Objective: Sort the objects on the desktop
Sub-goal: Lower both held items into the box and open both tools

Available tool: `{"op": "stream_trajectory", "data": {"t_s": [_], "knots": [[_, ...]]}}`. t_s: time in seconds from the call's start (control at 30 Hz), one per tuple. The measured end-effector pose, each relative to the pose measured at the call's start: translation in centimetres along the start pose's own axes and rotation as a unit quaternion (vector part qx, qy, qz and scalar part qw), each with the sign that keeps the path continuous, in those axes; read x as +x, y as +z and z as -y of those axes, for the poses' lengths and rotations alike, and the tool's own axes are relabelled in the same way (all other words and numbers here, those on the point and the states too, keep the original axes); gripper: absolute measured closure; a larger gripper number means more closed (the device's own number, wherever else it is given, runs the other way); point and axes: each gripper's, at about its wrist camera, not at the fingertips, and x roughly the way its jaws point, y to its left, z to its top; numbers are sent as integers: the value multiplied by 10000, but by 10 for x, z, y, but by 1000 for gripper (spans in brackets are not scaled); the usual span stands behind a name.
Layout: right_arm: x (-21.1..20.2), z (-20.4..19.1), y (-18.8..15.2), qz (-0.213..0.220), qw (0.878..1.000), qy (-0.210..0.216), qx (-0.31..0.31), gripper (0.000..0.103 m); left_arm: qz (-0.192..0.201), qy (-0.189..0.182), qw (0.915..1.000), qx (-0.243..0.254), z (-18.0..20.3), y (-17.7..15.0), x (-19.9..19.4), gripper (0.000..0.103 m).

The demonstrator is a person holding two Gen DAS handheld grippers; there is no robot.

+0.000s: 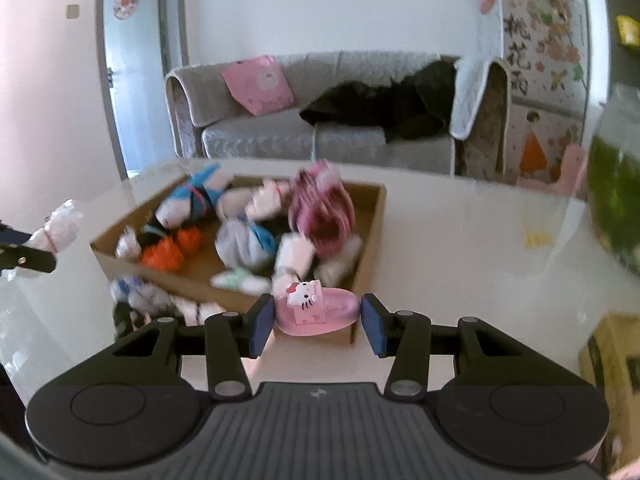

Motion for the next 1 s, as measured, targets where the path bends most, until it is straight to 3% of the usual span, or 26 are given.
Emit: {"op": "stream_trajectory", "data": {"t_s": [0.27,0.47,0.67,1.0], "knots": [[30,-30,41,170,9987,373,-301,59,155,88,9998,-51,-16,55,23,56],[67,-52,53,12,9970,586,-498,59,-74,-65,9994,-318,-33,84,65,56],[101,-60,51,-269,9958,636,-594,59,-437,10,9982,-408,-42,90,112,56],[103,-76,33,-516,9923,716,-867,59,-622,77,9971,-435,-45,82,142,56]]}}
